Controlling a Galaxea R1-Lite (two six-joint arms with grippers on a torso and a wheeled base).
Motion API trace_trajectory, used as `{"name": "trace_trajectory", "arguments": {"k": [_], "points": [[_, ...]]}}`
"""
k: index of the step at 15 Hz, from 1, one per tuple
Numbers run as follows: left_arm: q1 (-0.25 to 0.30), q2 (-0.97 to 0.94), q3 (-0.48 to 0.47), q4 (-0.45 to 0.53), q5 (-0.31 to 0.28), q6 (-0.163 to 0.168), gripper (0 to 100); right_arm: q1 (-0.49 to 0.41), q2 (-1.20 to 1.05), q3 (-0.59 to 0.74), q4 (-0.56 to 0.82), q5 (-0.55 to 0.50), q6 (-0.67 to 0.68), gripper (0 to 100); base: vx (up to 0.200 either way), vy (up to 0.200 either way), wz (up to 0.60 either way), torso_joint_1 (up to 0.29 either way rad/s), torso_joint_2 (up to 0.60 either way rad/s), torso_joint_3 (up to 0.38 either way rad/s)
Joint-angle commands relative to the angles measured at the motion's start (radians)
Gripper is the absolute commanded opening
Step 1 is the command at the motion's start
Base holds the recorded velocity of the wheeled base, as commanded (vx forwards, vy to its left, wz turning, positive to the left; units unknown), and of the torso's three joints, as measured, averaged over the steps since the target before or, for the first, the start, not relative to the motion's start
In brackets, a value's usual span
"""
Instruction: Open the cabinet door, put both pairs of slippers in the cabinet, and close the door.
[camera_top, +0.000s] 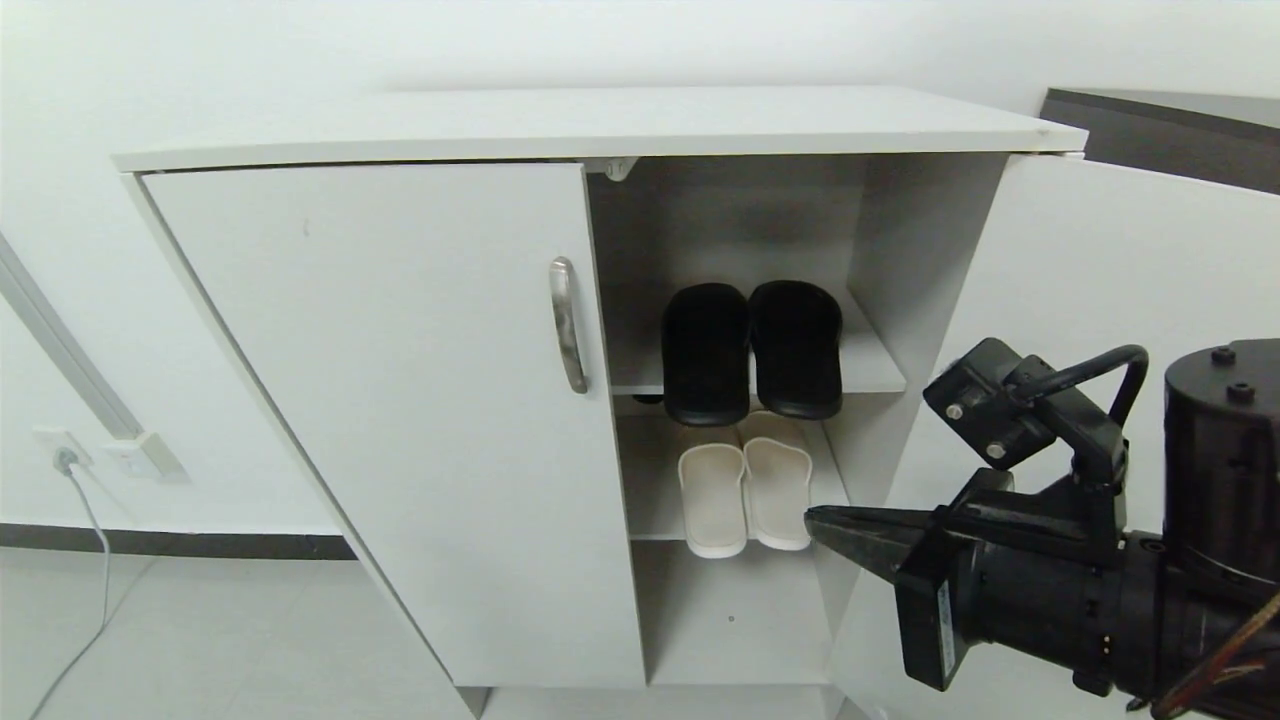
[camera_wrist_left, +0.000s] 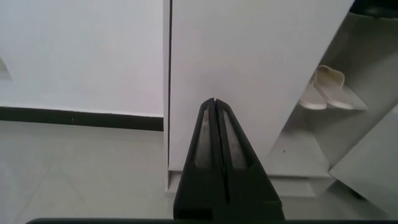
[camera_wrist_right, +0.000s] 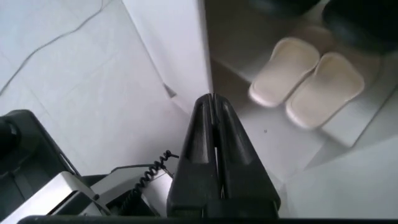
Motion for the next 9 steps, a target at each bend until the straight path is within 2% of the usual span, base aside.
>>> {"name": "trace_trajectory", "arguments": {"k": [1, 9], "points": [[0.0, 0.001, 0.0, 0.0, 0.0, 0.0, 0, 0.0, 0.006, 0.002, -0.001, 0.0, 0.0, 0, -0.2, 0.0, 0.0, 0.002, 0.0, 0.007], [0.0, 0.001, 0.0, 0.0, 0.0, -0.002, 0, -0.002, 0.046, 0.019, -0.019, 0.0, 0.002, 0, -0.2, 0.0, 0.0, 0.002, 0.0, 0.004]]}}
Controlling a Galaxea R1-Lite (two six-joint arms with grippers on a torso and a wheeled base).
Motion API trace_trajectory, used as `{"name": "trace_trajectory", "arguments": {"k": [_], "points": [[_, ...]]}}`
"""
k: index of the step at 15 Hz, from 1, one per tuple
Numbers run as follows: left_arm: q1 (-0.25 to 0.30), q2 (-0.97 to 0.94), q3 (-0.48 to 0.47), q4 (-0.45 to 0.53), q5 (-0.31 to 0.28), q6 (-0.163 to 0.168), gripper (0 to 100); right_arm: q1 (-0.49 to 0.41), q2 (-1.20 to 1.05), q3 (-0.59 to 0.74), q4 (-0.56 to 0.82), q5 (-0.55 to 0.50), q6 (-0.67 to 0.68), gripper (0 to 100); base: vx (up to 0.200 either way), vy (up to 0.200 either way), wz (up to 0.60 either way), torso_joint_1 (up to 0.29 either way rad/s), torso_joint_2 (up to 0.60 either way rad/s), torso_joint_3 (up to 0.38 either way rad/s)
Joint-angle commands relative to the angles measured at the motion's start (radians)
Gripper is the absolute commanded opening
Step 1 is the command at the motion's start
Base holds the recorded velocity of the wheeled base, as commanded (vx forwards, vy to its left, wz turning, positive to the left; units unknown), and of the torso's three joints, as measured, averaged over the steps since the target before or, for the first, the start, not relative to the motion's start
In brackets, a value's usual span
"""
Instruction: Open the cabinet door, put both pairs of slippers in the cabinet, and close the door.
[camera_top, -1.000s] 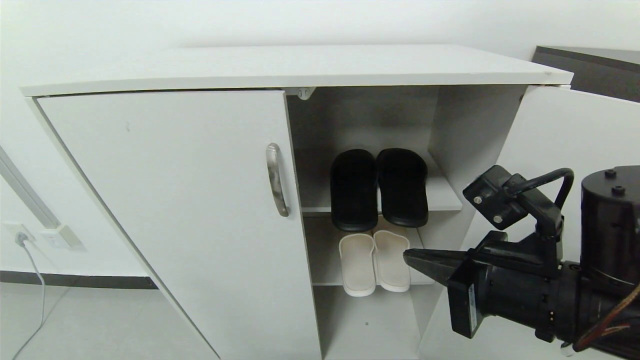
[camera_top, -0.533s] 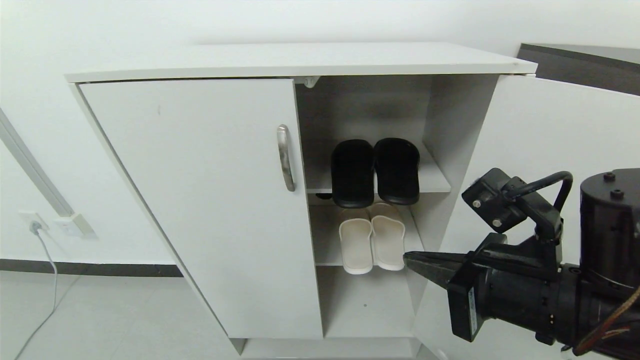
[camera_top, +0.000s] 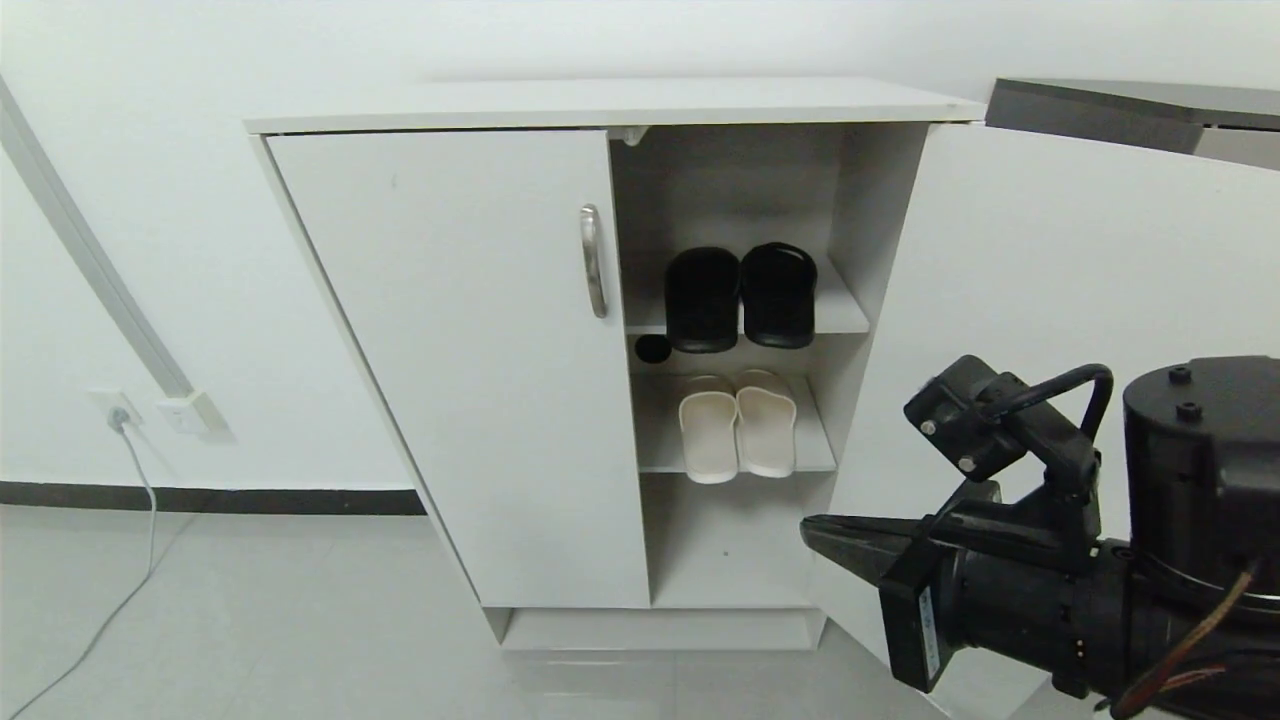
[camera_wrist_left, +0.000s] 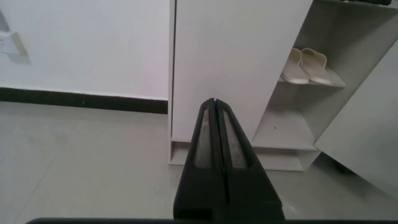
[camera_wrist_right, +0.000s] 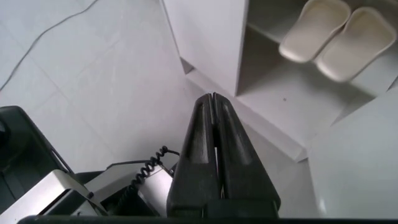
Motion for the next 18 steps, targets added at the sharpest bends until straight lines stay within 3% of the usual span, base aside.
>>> {"name": "trace_trajectory", "arguments": {"k": [1, 8, 18], "points": [[0.0, 0.001, 0.0, 0.0, 0.0, -0.001, 0, -0.002, 0.024, 0.008, -0.011, -0.004, 0.0, 0, -0.2, 0.0, 0.0, 0.002, 0.0, 0.002], [0.0, -0.001, 0.0, 0.0, 0.0, -0.002, 0, -0.048, 0.075, 0.088, -0.194, -0.008, -0.041, 0, -0.029, 0.0, 0.0, 0.002, 0.0, 0.001], [0.0, -0.001, 0.0, 0.0, 0.0, -0.002, 0, -0.082, 0.123, 0.084, -0.243, -0.025, -0.043, 0, 0.0, 0.0, 0.0, 0.0, -0.01, -0.004]]}}
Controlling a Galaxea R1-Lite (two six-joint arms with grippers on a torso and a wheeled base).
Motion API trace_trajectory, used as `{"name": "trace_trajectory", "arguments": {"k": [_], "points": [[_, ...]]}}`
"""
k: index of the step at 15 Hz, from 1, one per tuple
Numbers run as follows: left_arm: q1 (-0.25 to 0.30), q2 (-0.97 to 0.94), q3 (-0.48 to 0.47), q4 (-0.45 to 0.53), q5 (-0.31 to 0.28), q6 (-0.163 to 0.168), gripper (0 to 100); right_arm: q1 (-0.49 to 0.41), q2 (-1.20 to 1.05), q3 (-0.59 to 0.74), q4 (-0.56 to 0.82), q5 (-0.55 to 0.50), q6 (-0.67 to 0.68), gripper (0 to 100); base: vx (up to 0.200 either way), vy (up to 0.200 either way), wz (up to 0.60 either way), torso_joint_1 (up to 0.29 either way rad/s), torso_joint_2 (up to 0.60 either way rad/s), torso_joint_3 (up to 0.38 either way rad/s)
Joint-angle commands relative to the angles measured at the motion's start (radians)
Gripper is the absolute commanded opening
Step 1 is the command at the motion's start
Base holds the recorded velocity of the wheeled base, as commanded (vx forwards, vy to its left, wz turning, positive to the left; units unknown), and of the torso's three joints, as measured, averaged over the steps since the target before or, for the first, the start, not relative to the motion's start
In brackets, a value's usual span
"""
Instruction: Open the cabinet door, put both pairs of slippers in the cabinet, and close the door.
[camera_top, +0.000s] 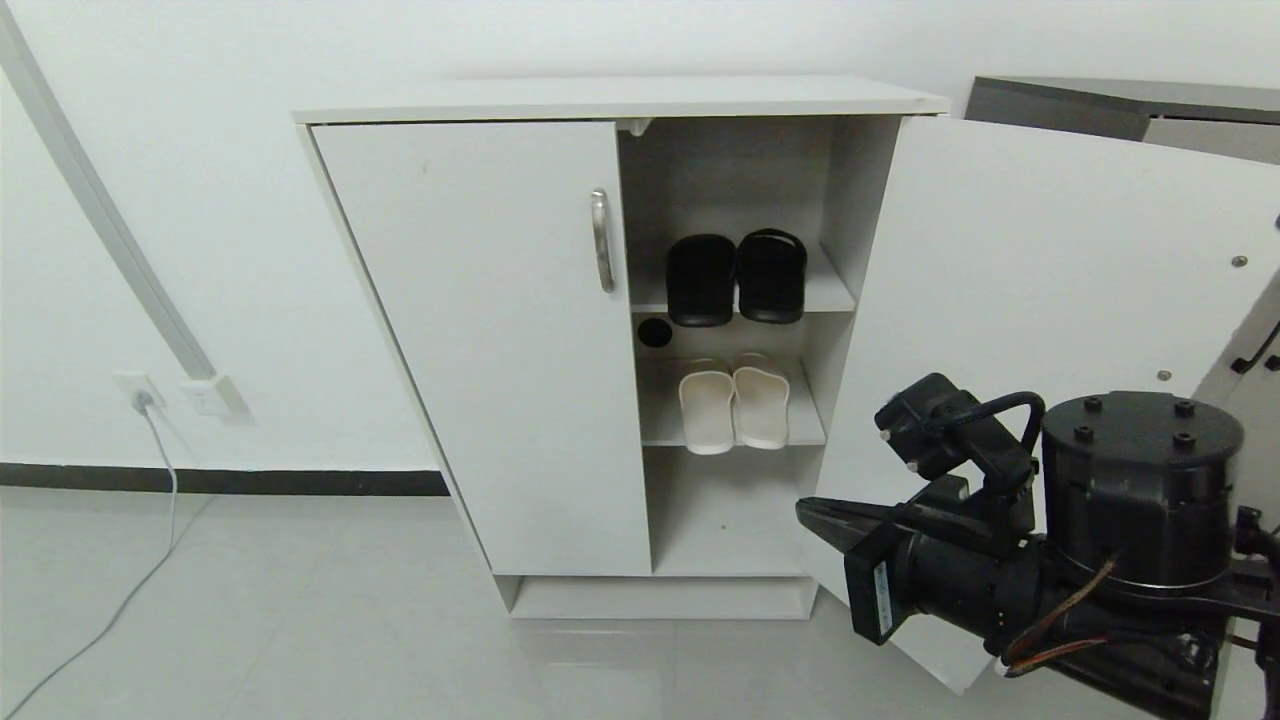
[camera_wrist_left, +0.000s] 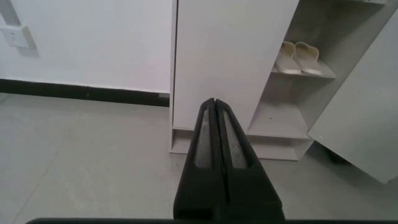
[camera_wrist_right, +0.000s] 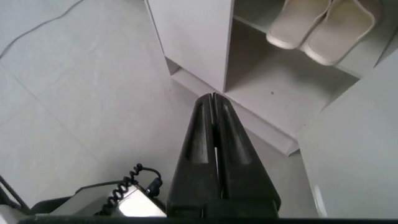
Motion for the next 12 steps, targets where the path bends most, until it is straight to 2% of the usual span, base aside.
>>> {"name": "trace_trajectory", "arguments": {"k": [1, 4, 7, 12], "points": [[0.001, -0.001, 0.0, -0.001, 0.0, 0.0, 0, -0.003, 0.009, -0.001, -0.001, -0.001, -0.001, 0, 0.0, 0.0, 0.0, 0.002, -0.21, -0.222], [0.001, 0.001, 0.0, -0.001, 0.0, 0.0, 0, -0.003, 0.01, 0.0, -0.001, -0.001, -0.001, 0, 0.0, 0.0, 0.0, 0.022, -0.22, -0.346], [0.001, 0.001, 0.0, -0.001, 0.0, 0.0, 0, -0.003, 0.014, 0.002, -0.001, -0.001, -0.001, 0, 0.0, 0.0, 0.0, 0.04, -0.55, -0.364], [0.001, 0.001, 0.0, -0.001, 0.001, -0.002, 0, -0.003, 0.014, 0.005, -0.001, -0.003, -0.001, 0, 0.0, 0.0, 0.0, 0.117, -0.46, -0.339]]}}
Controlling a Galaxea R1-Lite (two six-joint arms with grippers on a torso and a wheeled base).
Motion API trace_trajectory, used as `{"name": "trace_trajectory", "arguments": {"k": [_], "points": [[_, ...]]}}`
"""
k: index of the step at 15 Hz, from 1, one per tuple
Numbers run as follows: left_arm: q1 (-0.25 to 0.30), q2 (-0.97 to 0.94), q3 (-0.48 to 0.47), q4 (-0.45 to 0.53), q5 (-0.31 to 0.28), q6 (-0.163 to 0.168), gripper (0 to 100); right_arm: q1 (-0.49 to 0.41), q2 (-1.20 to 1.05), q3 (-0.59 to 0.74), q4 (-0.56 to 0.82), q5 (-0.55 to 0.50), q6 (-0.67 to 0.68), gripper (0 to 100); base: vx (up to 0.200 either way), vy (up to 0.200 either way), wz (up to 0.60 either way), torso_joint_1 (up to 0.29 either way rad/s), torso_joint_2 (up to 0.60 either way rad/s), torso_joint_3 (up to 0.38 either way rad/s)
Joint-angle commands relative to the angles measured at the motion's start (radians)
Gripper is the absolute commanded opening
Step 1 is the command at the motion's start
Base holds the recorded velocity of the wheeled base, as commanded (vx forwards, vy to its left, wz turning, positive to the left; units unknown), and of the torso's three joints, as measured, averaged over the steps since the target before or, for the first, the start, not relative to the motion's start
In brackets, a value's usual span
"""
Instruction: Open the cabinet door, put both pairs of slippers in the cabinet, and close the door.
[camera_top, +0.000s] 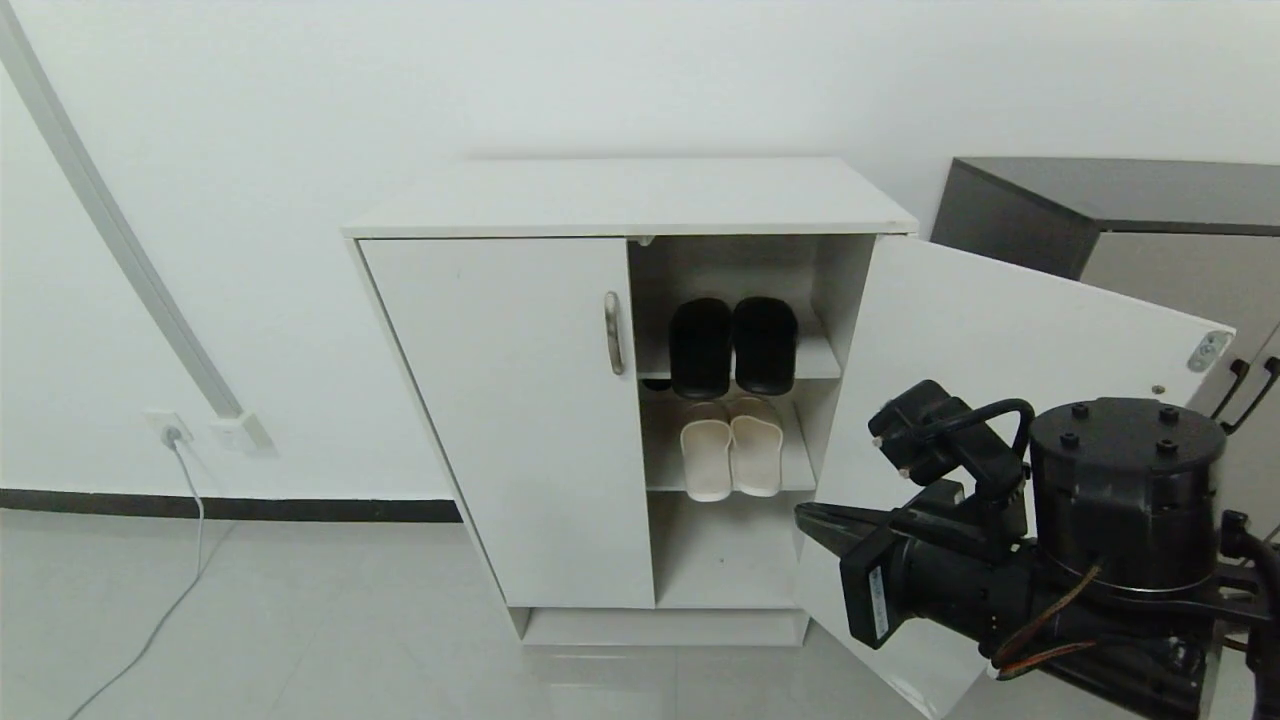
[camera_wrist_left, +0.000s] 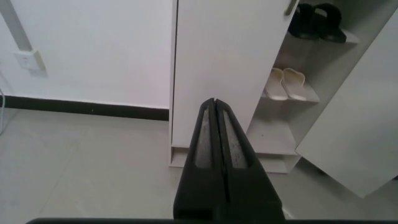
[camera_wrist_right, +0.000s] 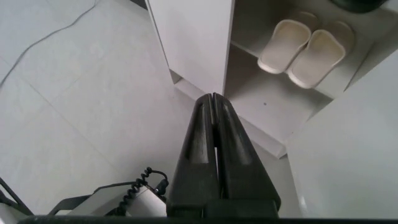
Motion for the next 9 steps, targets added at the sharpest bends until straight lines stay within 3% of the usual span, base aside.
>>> {"name": "trace_trajectory", "arguments": {"k": [1, 9], "points": [[0.0, 0.001, 0.0, 0.0, 0.002, -0.001, 0, 0.0, 0.002, 0.002, 0.0, -0.001, 0.0, 0, 0.0, 0.0, 0.0, 0.144, -0.45, -0.325], [0.0, 0.001, 0.0, 0.0, 0.002, -0.001, 0, 0.0, 0.002, 0.004, 0.0, -0.001, 0.001, 0, 0.0, 0.0, 0.0, 0.177, -0.49, -0.319]]}}
